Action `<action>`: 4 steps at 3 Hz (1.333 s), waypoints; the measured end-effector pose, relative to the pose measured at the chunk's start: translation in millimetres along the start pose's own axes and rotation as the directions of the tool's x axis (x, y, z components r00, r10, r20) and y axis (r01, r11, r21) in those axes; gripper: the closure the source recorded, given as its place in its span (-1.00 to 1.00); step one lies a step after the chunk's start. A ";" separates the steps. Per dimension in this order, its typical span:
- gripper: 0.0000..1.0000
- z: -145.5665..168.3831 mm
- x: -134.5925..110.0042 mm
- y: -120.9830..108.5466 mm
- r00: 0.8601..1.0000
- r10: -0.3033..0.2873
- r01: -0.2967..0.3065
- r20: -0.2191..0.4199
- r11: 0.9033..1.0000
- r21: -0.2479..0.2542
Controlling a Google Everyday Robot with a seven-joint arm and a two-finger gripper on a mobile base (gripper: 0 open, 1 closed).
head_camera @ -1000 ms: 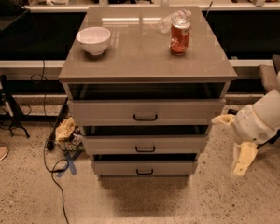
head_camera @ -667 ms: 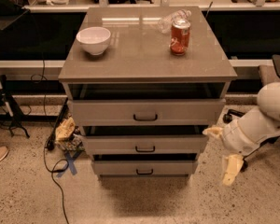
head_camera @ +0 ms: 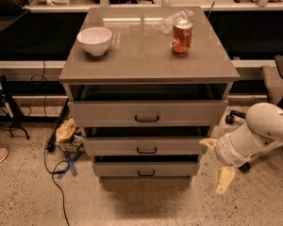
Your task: Open bottom drawer
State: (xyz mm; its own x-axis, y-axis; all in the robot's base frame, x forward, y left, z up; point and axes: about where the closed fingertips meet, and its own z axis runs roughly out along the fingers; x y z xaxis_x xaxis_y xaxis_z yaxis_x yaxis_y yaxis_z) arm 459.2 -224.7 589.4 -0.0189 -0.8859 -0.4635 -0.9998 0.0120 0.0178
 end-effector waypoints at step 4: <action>-1.00 204.2 88.6 -37.0 0.999 0.040 -0.041 0.027 0.999 0.010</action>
Offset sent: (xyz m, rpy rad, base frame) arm 0.0266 0.0076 -0.1748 -0.1117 -0.0640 -0.0411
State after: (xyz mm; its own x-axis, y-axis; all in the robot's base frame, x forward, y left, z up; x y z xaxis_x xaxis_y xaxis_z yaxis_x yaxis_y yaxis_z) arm 492.5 -209.0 366.7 -0.0596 -0.8718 -0.4862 -0.9982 0.0528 0.0278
